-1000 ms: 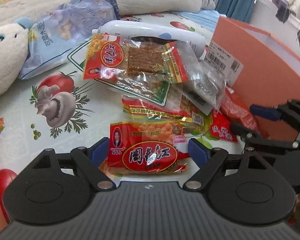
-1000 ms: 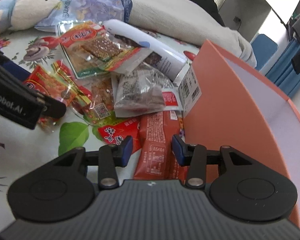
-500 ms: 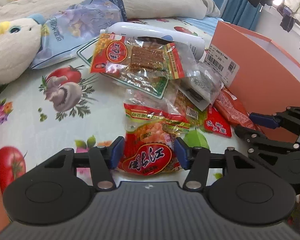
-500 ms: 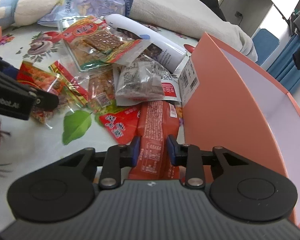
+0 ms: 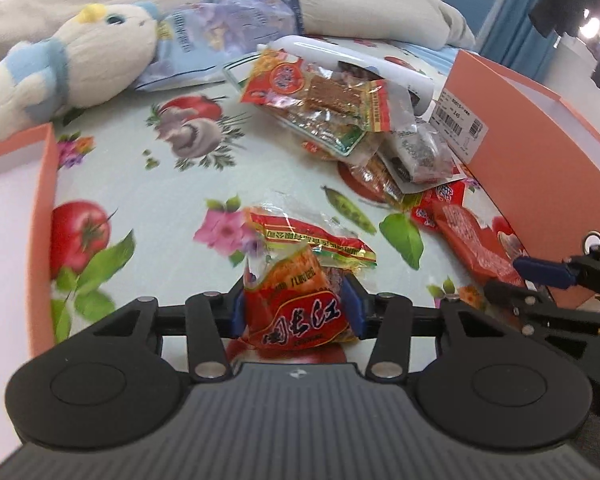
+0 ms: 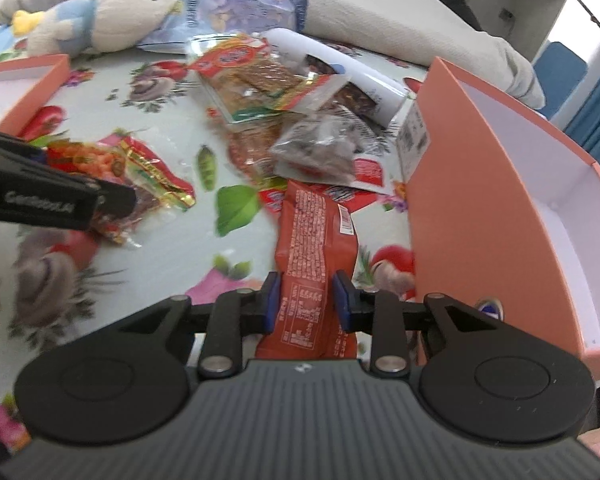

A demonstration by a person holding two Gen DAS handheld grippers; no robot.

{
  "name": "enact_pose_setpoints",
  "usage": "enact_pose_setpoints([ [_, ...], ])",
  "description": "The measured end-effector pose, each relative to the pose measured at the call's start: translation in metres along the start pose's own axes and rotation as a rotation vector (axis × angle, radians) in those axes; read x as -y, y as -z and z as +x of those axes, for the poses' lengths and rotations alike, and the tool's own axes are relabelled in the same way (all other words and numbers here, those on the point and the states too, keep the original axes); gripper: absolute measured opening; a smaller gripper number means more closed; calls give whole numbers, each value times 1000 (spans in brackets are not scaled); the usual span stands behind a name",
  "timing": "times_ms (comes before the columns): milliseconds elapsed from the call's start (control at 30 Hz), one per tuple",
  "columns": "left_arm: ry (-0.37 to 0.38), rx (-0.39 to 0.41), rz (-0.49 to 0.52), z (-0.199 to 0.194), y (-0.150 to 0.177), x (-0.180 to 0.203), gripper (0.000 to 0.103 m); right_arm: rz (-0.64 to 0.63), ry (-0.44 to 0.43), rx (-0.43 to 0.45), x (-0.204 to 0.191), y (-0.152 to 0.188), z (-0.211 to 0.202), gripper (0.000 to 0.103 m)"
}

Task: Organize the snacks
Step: 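Grasp the red snack packet with the left tool while the right tool grips a red packet, then regrip the red printed packet with the left tool while the right tool lifts its red packet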

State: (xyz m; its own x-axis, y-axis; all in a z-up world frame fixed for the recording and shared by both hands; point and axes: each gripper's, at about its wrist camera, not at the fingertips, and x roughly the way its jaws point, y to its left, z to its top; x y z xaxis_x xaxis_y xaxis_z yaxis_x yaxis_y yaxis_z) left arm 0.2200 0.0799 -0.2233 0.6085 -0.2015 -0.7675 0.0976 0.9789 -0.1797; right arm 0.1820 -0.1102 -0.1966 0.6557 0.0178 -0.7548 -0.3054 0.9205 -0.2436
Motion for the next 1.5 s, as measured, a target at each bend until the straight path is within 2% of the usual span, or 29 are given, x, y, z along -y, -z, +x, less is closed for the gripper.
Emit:
enact_pose_setpoints([
  [267,-35,-16,-48,-26,23,0,53,-12,-99,-5,-9,11,-19,33],
  [367,-45,-16,-75,-31,27,-4,67,6,-123,-13,-6,13,-20,35],
  [433,-61,-8,-95,-34,28,-8,71,29,-155,-7,-2,13,-20,41],
  [500,-60,-7,-103,-35,27,-11,82,49,-164,15,1,13,-21,48],
  [567,-62,-9,-92,-36,26,-11,83,80,-165,31,6,12,-20,63],
  [633,-54,-23,-78,-34,24,-11,86,96,-172,34,10,11,-17,66],
  [700,-47,-29,-68,-33,23,-10,90,83,-172,30,11,11,-11,66],
  [833,-69,-52,-68,-27,23,-8,93,46,-190,-11,10,10,5,66],
  [900,-82,-48,-73,-27,23,-8,96,33,-164,-30,7,11,10,66],
  [967,-116,-59,-64,-26,22,-7,98,50,-168,-25,8,11,10,66],
  [1067,-115,-63,-60,-23,22,-6,100,53,-162,-22,6,11,11,65],
  [1167,-119,-64,-47,-20,21,-3,101,13,-167,-11,1,10,9,56],
  [1500,-131,-96,19,-7,13,11,100,26,-171,-19,9,11,9,53],
])
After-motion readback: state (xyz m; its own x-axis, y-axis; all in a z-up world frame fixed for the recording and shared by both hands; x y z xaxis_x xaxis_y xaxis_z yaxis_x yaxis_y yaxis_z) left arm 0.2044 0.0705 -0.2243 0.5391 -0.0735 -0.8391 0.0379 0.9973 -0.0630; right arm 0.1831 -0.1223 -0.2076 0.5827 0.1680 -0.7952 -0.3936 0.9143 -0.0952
